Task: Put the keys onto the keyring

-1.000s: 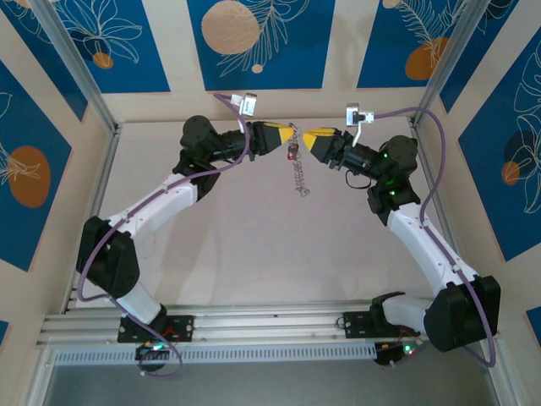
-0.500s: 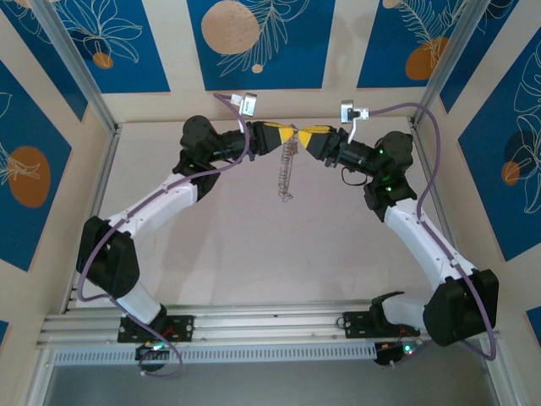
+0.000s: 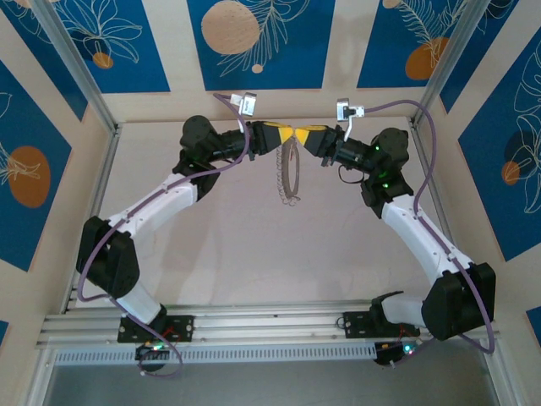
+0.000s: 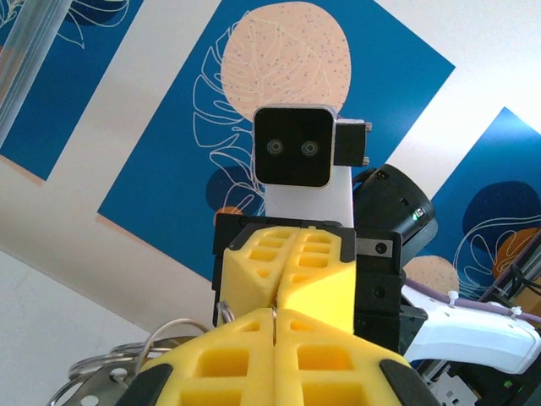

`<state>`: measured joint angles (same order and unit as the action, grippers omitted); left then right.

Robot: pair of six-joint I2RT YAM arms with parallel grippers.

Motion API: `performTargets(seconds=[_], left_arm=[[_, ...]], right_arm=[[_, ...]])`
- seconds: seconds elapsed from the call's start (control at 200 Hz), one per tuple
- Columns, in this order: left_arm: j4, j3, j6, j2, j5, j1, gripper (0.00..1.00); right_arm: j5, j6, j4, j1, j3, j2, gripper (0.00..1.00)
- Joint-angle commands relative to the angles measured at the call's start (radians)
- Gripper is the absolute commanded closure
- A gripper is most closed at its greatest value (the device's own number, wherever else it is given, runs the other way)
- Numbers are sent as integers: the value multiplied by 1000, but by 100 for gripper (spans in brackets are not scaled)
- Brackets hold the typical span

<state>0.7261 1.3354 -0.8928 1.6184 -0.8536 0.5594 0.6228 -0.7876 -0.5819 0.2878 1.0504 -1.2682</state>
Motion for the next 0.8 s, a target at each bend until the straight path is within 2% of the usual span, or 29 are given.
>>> performTargets(seconds=[0.0, 0.16, 0.26, 0.345, 0.445, 0.6, 0.795], left_arm=[[74, 9, -13, -26, -14, 14, 100], [64, 33, -11, -16, -66, 12, 100], [43, 49, 2, -14, -101, 8, 76], [16, 63, 21, -15, -137, 1, 65], [-22, 82, 51, -20, -187, -20, 57], [-132, 110, 121, -33, -244, -62, 50], [-380, 151, 310, -51, -261, -90, 46]], right_arm=[[5, 7, 9, 1, 40, -16, 100], [57, 37, 61, -14, 74, -33, 100], [113, 75, 122, -23, 111, -50, 100], [171, 133, 213, -28, 159, -62, 100], [223, 200, 317, -35, 217, -75, 100], [283, 295, 468, -49, 293, -95, 100], [365, 366, 585, -64, 362, -129, 100]])
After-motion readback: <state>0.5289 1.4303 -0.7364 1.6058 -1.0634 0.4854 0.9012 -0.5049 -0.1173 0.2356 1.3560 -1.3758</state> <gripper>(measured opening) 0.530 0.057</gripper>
